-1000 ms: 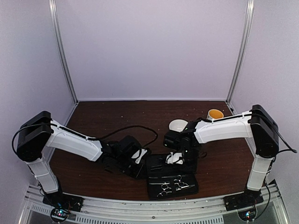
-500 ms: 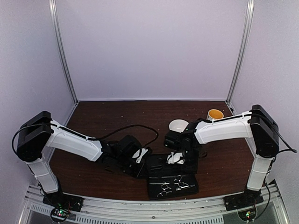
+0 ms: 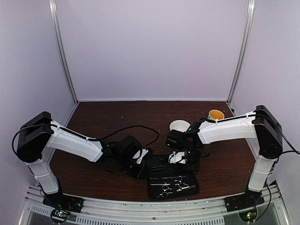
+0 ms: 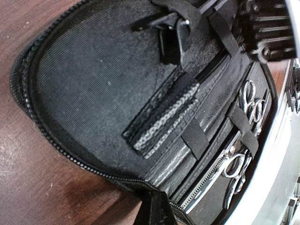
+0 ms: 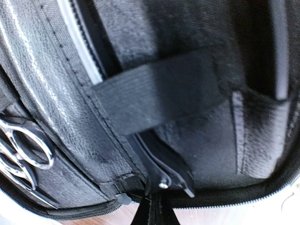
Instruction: Sort the hair-cutting tools
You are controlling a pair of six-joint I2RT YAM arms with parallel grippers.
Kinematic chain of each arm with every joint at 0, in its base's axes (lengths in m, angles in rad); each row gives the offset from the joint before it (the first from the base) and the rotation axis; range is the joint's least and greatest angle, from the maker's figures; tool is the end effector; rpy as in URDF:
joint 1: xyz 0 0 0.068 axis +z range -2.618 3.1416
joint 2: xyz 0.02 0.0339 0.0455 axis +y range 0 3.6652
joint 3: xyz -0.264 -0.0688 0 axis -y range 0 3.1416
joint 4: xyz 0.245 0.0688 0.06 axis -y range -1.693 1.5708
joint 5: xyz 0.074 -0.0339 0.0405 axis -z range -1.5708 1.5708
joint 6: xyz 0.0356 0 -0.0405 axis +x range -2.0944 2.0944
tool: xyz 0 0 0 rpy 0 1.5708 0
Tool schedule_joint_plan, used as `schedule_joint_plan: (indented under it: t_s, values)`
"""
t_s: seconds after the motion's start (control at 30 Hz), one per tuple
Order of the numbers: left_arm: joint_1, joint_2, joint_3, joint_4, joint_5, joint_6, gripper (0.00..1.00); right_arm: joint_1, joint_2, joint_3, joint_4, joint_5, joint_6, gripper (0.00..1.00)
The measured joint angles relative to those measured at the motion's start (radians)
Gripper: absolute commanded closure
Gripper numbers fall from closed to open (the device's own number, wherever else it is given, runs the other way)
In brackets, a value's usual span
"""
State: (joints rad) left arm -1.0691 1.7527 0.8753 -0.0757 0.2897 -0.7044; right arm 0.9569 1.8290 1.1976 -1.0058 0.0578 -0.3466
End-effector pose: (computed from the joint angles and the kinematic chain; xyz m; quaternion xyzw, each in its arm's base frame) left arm 0.1513 -0.2970 0.1349 0.2141 0.9191 -0.3200 0.0835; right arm 0.1822 0.2549 0.1633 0.6068 -0.7937 0.0375 0.0230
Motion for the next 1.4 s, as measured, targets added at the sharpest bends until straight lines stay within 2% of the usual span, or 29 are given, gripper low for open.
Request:
schedule_joint_plan:
  t_s: [0.13, 0.37, 0.5, 0.8, 1.03, 1.4]
  values:
    - [0.000, 0.000, 0.000, 0.000, 0.000, 0.000, 1.00, -0.003, -0.045, -0.027, 0.015, 0.006, -0.018, 0.79]
    - [0.000, 0.000, 0.000, -0.001, 0.000, 0.004, 1.00, -0.006, -0.112, -0.064, 0.074, -0.016, -0.067, 0.74]
    - [0.000, 0.000, 0.000, -0.001, 0.000, 0.007, 1.00, -0.006, -0.113, -0.077, 0.121, -0.045, -0.093, 0.63]
    - [0.000, -0.001, 0.000, -0.003, -0.001, 0.014, 1.00, -0.006, -0.110, -0.081, 0.193, -0.063, -0.122, 0.60]
    - [0.000, 0.000, 0.000, -0.003, -0.001, 0.015, 1.00, -0.006, -0.101, -0.095, 0.210, -0.056, -0.127, 0.66]
    - [0.000, 0.000, 0.000, -0.003, -0.001, 0.015, 1.00, -0.007, -0.090, -0.109, 0.219, -0.033, -0.108, 0.97]
